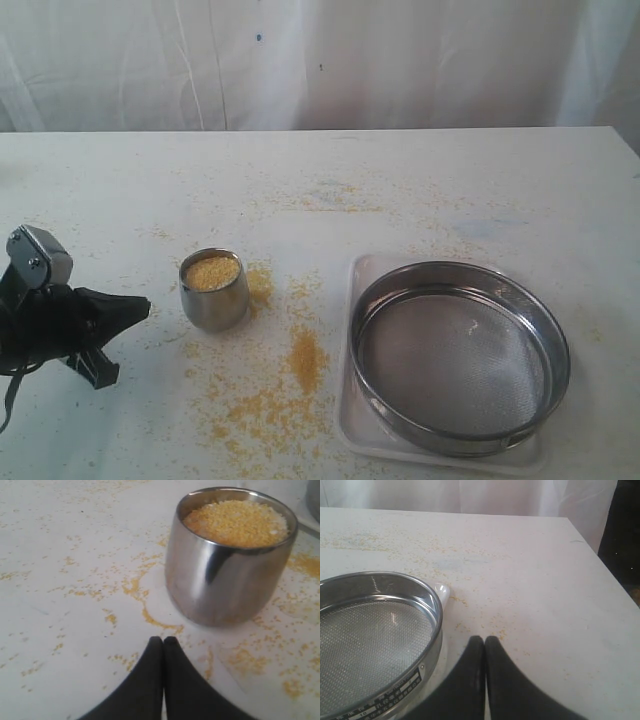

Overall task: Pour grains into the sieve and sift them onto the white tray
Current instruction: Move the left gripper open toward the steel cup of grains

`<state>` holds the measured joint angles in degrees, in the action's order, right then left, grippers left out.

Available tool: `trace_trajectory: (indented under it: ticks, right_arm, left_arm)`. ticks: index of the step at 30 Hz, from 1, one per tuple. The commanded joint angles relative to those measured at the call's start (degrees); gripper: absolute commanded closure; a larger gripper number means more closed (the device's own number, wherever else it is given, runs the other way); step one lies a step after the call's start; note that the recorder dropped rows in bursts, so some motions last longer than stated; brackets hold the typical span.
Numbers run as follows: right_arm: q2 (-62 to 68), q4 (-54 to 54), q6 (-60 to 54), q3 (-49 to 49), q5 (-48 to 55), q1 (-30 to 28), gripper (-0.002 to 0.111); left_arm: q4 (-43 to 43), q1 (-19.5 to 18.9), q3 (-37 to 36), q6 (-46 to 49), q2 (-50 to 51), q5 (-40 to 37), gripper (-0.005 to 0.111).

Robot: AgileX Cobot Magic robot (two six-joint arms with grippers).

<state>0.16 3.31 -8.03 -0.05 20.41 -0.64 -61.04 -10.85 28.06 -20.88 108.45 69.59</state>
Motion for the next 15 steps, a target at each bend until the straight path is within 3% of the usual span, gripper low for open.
trace_trajectory:
  ticks: [1, 4, 7, 10, 11, 14, 15]
  right_arm:
    - [-0.16, -0.32, -0.28, 0.05, -0.36, 0.07, 0.108]
    - [-0.16, -0.32, -0.28, 0.05, -0.36, 0.07, 0.108]
    - [-0.16, -0.32, -0.28, 0.05, -0.36, 0.07, 0.108]
    - [-0.16, -0.32, -0.28, 0.05, -0.36, 0.07, 0.108]
    - [-0.16, -0.32, -0.28, 0.05, -0.36, 0.07, 0.108]
    - [-0.16, -0.32, -0.28, 0.05, -0.36, 0.07, 0.108]
    - [-0.16, -0.32, -0.28, 0.05, -0.36, 0.07, 0.108]
  left_arm:
    - [-3.09, 0.15, -0.08, 0.0, 0.07, 0.37, 0.107]
    - [-3.34, 0.15, -0.08, -0.01, 0.07, 0.37, 0.101]
    - [-3.35, 0.15, -0.08, -0.01, 0.07, 0.37, 0.083]
    - [-3.6, 0.15, -0.08, -1.06, 0.07, 0.37, 0.052]
    - [-3.86, 0.15, -0.08, -3.48, 0.07, 0.37, 0.035]
    - [-3.75, 0.15, 0.02, -8.11, 0.07, 0.37, 0.001]
    - [-3.75, 0.15, 0.02, -8.99, 0.07, 0.37, 0.002]
